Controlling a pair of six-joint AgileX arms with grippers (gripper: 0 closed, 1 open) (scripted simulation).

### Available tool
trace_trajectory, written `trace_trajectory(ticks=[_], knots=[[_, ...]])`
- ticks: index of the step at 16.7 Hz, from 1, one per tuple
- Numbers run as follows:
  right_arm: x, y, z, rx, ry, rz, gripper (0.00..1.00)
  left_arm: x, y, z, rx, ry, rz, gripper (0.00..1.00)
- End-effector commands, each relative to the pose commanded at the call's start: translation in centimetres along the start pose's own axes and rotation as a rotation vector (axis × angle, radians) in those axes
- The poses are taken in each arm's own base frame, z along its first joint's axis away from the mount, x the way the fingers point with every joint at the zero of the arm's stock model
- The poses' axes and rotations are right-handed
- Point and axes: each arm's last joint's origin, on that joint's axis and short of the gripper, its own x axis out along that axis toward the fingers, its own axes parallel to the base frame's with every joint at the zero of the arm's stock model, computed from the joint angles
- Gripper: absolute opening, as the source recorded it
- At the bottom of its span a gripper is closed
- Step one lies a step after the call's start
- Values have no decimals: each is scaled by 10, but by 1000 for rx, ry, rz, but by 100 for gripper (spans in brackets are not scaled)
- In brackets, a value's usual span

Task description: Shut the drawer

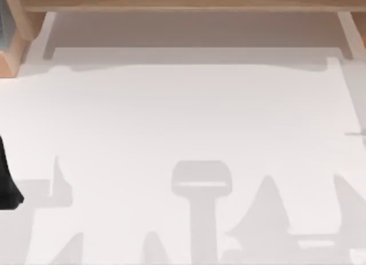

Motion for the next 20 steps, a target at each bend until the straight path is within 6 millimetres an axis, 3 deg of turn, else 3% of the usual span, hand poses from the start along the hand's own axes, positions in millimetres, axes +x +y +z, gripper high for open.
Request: trace_trajectory(ticks=[5, 11, 16, 20], knots=[[18, -22, -22, -251, 21, 8, 100, 0, 0, 0, 0, 0, 0, 100], [35, -58, -73, -761, 38, 35, 100, 0, 0, 0, 0, 0, 0, 100], [37, -83, -114, -1205, 26, 31, 100, 0, 0, 0, 0, 0, 0, 100], [35, -95, -132, -1458, 12, 5, 100, 0, 0, 0, 0, 0, 0, 100]])
